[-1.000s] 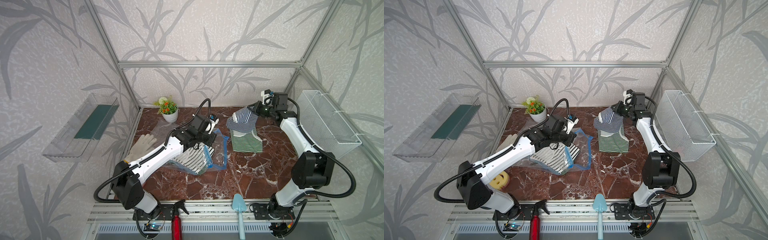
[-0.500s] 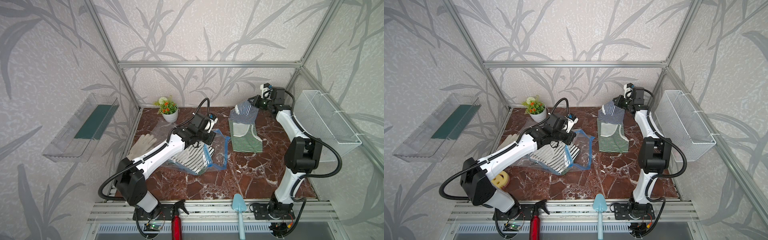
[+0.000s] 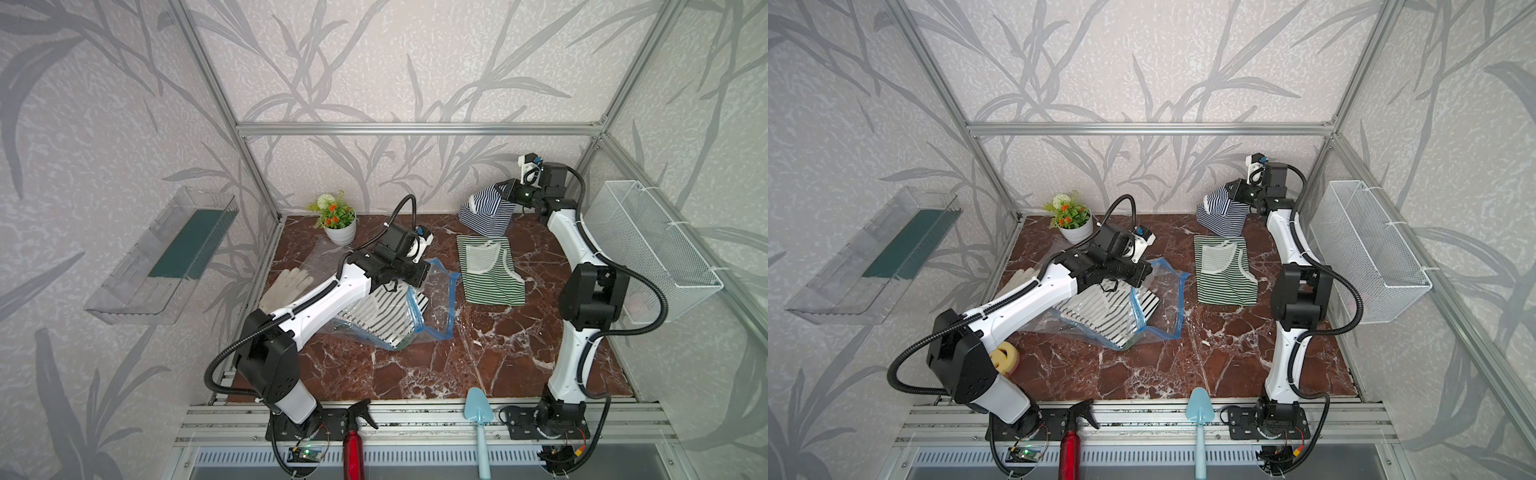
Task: Take the tank top out of the vacuum bag
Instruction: Place the tank top on the tank top.
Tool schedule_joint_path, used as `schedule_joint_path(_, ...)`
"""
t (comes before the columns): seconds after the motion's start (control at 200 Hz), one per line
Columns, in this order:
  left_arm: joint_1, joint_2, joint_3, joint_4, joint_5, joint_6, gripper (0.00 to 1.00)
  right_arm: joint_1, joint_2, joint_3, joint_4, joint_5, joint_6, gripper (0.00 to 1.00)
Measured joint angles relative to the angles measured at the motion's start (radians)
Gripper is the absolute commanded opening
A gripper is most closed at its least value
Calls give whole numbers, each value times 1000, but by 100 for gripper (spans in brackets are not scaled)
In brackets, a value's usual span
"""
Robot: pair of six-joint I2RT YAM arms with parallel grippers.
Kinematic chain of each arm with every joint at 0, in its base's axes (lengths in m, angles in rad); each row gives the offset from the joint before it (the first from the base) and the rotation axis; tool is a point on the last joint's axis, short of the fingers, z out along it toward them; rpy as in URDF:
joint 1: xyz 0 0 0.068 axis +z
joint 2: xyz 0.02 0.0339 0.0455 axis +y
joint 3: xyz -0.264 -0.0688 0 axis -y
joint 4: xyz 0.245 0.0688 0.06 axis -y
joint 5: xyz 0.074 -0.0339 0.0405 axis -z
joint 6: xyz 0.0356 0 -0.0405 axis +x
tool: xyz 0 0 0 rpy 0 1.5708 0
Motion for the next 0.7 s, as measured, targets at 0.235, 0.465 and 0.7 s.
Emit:
schedule_joint_path(0.235, 3, 2, 0, 0, 13, -2, 0, -4, -53, -205, 32, 0, -17, 0)
schedule_joint_path(0.465, 3, 2, 0, 0, 24, -9, 0, -5, -142, -421, 71, 10, -3, 0)
schedule_joint_path(0.7, 3, 1, 0, 0, 30, -18, 0, -5, -262, -526, 51, 71, 4, 0)
